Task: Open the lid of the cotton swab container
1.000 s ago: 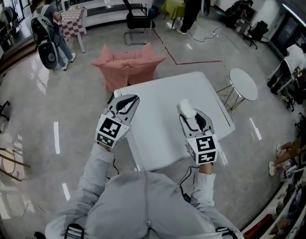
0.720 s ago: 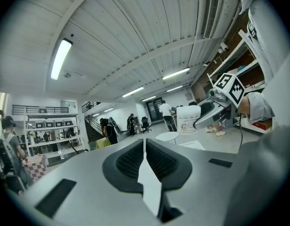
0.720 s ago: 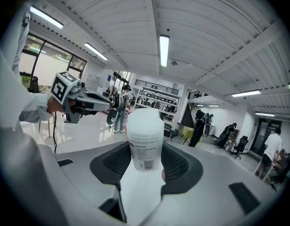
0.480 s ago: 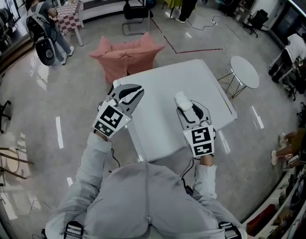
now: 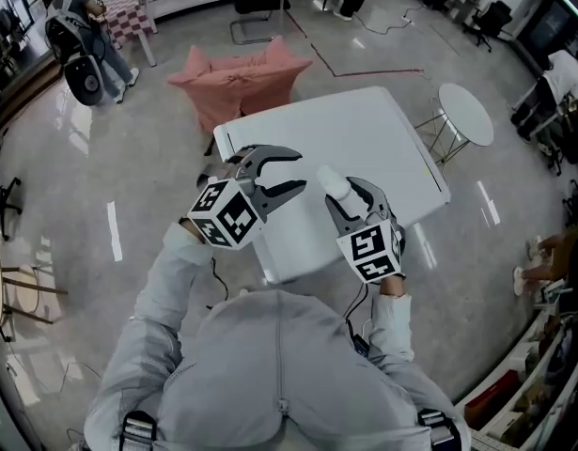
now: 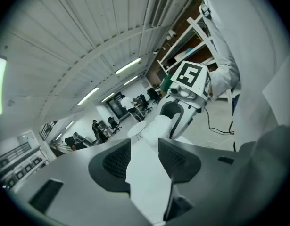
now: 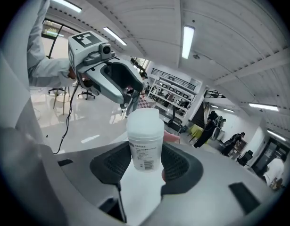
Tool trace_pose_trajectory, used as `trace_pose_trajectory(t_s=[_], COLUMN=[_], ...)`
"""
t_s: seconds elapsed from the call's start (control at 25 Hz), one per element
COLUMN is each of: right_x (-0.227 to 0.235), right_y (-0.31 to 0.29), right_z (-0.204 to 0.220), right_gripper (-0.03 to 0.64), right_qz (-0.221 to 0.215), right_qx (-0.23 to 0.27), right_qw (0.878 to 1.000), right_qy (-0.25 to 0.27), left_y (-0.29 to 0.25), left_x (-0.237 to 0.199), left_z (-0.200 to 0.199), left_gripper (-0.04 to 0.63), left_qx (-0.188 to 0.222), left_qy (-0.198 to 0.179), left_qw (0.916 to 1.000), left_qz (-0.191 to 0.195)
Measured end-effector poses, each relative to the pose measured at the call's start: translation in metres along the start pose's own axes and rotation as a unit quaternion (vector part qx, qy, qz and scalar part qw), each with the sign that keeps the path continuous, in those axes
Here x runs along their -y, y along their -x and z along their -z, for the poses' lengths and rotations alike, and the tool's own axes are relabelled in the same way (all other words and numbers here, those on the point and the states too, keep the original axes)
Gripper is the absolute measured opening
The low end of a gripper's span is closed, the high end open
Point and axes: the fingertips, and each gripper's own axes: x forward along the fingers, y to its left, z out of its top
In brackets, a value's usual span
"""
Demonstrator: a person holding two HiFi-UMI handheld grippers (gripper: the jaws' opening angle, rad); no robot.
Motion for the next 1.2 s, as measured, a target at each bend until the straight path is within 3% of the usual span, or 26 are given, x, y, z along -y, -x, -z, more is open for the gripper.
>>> trace_pose_trajectory(t_s=[0.32, 0.56, 0.84, 1.2], right_x=[-0.032, -0.061, -0.072, -0.078], right_y=[0.004, 0.001, 0.000, -0.004], right_z=[0.007, 0.013, 0.019, 0.023], right_gripper=[0.219, 0.221, 0.221, 0.219], right_qz=[-0.039, -0.080, -0.088, -0.097], right_qx=[-0.018, -0.027, -0.041, -0.049], right_qw=[0.997, 0.990, 0.984, 0.980], right_qy=[0.065, 0.109, 0.146, 0.169], left_y=[-0.007, -0.009, -0.012, -0.013], left_x=[0.053, 0.079, 0.096, 0.102], left_z=[-0.005, 0.004, 0.016, 0.025], left_gripper=[0.224, 0.232, 0.228, 0.198], left_qx=[-0.026, -0.053, -0.079, -0.089], left_qy=[-0.087, -0.124, -0.131, -0.130], left_qw=[0.9919, 0.9823, 0.9753, 0.9727], left_qz=[0.089, 0.130, 0.159, 0.170])
